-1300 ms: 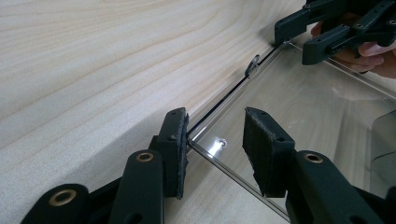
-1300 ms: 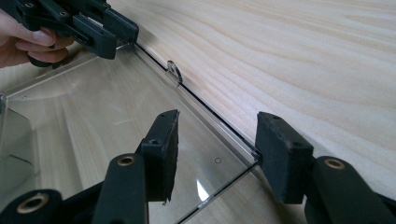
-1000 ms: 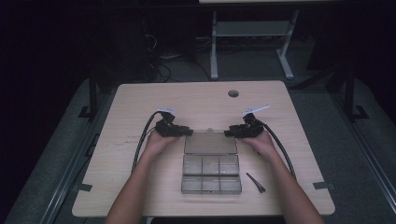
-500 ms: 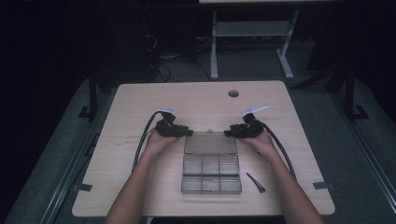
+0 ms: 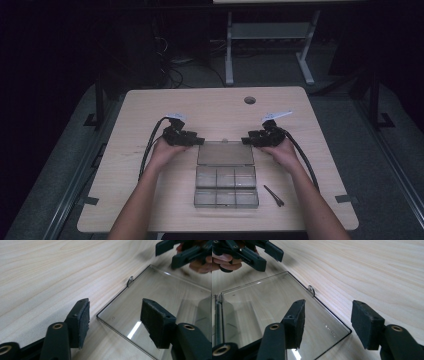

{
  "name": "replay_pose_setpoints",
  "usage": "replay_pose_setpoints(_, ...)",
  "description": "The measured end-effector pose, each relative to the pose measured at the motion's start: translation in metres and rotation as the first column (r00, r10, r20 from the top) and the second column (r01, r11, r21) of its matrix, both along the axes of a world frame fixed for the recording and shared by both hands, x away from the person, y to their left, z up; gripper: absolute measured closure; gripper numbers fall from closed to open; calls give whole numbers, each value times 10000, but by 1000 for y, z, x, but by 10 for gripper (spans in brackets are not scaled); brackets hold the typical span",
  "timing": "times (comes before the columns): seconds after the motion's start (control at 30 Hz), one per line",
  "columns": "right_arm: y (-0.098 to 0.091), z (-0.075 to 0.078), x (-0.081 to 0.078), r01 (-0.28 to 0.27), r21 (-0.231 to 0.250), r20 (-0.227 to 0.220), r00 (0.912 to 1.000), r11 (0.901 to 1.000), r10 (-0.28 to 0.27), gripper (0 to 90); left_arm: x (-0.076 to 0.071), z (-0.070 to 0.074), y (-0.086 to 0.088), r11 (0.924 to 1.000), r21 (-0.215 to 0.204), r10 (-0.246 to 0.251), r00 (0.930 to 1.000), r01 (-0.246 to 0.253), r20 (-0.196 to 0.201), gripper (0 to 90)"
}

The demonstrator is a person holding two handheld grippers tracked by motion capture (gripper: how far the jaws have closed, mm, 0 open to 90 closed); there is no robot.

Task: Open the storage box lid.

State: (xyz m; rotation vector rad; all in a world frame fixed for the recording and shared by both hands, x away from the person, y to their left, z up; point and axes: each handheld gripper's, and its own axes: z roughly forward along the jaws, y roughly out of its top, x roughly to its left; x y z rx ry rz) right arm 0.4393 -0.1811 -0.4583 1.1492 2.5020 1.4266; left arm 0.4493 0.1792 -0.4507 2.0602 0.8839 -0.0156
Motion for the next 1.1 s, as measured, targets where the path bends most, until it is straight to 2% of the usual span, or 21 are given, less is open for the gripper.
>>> replay_pose_setpoints(0.23,-7,11,-13,59,-119,308,9995,9999,-56,445,-12,12,3,9999,95,60,9994,-63,330,388)
replay_pose_setpoints(0.33,-11,14,-19,67,-180,458,9989,9998,-59,445,-17,17,5,9997,218,86,9991,-95,405,388)
replay_pose_setpoints(0.5,-15,18,-26,139,-112,434,9990,9998,-134,444,-26,23,8,9994,354,51,9990,-66,437,388)
replay_pose_setpoints(0.57,-16,21,-30,197,-181,468,9987,9996,-189,444,-30,25,10,9993,366,39,9984,-60,569,386)
replay_pose_setpoints(0.8,-22,28,-44,296,-180,834,9961,9994,-280,445,-46,32,14,9989,458,-32,9975,-1,707,386)
replay_pose_setpoints(0.9,-24,29,-48,338,-178,805,9962,9993,-323,445,-53,35,16,9995,327,-13,9965,-15,836,386)
replay_pose_setpoints(0.93,-24,30,-50,348,-238,708,9969,9991,-330,443,-54,35,16,9992,396,-24,9963,-10,861,386)
replay_pose_setpoints(1.1,-27,31,-58,372,-311,784,9963,9988,-347,446,-64,40,19,9989,456,-99,9953,55,968,386)
